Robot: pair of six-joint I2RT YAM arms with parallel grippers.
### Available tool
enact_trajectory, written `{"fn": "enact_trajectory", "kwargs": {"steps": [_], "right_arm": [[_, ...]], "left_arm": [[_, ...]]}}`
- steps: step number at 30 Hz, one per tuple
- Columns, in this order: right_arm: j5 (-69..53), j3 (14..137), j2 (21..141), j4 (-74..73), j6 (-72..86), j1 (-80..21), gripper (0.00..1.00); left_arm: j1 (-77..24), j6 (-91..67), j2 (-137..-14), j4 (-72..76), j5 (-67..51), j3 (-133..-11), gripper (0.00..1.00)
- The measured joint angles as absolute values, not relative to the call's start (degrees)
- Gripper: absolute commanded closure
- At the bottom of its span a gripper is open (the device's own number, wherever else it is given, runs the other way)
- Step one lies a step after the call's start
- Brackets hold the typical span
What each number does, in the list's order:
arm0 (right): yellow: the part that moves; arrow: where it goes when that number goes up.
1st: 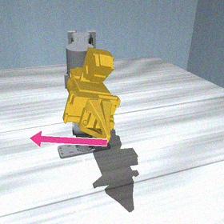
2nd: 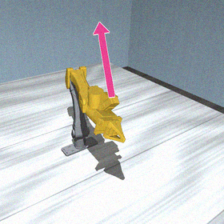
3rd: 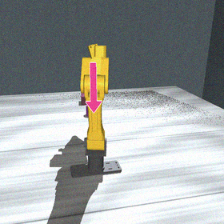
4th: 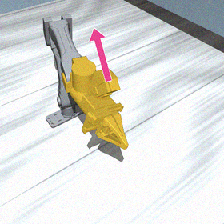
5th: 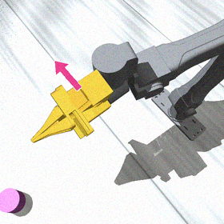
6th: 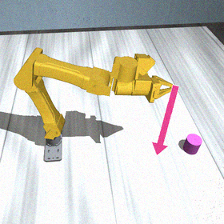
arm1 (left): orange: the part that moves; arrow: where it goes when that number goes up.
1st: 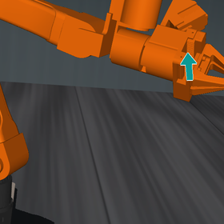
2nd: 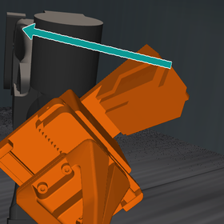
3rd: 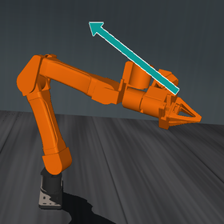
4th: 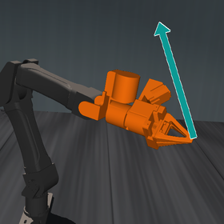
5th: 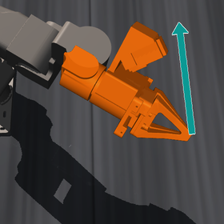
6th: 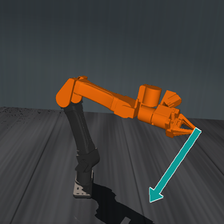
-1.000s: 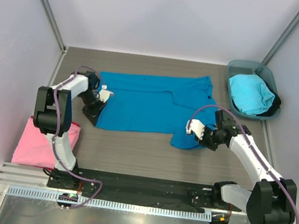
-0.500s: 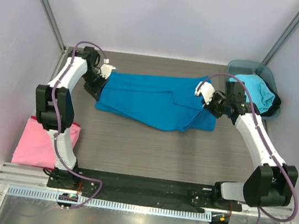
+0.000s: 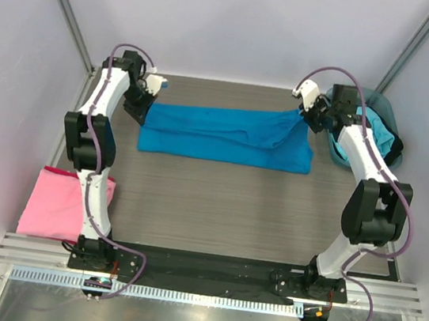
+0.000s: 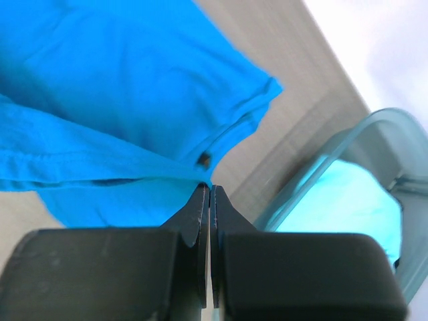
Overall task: Fold and stack the t-shirts
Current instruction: Fold the tshirt
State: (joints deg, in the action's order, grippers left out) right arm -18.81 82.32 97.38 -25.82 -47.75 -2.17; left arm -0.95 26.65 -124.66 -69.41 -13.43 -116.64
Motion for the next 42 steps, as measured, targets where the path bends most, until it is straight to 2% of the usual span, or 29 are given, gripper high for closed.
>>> {"fn": "enact_trajectory", "kwargs": {"steps": [7, 13, 14, 16, 17, 19, 20, 25, 34, 35, 42], "right_arm": [[-18.8, 92.5, 107.8, -22.5, -45.3, -2.0, 0.99], [-18.7, 100.1, 116.1, -21.4, -44.6, -2.0, 0.99], [-18.5, 101.0, 117.2, -21.3, -44.5, -2.0, 0.96], [-18.0, 102.9, 119.7, -21.2, -44.2, -2.2, 0.84], [-17.6, 103.7, 120.7, -21.1, -43.9, -2.4, 0.75], [-16.3, 104.8, 122.4, -20.9, -43.0, -2.7, 0.69], [-15.5, 105.2, 123.0, -20.8, -42.5, -2.9, 0.66], [-12.3, 104.6, 122.5, -20.1, -39.5, -3.4, 0.62], [-12.7, 86.5, 106.2, -23.3, -37.0, -1.0, 0.59], [-13.2, 85.4, 105.3, -24.5, -36.7, 0.0, 0.59], [-15.1, 84.2, 107.5, -30.7, -35.8, 5.2, 0.56]], "left_arm": [[-0.5, 25.7, -131.5, -70.0, -11.6, -126.1, 1.0], [0.8, 25.4, -134.1, -70.1, -11.0, -127.0, 1.0], [1.0, 25.3, -134.5, -70.1, -10.9, -127.1, 0.99], [1.2, 24.8, -135.3, -70.2, -10.6, -127.6, 0.87], [1.2, 24.6, -135.7, -70.1, -10.4, -127.8, 0.74], [1.3, 23.6, -136.0, -69.9, -9.8, -127.9, 0.67], [1.3, 22.9, -136.0, -69.8, -9.5, -127.9, 0.52], [1.2, 20.6, -135.5, -67.9, -8.6, -128.5, 0.5], [1.3, 18.1, -126.8, -68.4, -10.5, -120.9, 0.45], [1.3, 18.0, -126.5, -69.2, -11.3, -120.2, 0.42], [1.2, 17.8, -129.8, -73.4, -15.4, -116.8, 0.4]]}}
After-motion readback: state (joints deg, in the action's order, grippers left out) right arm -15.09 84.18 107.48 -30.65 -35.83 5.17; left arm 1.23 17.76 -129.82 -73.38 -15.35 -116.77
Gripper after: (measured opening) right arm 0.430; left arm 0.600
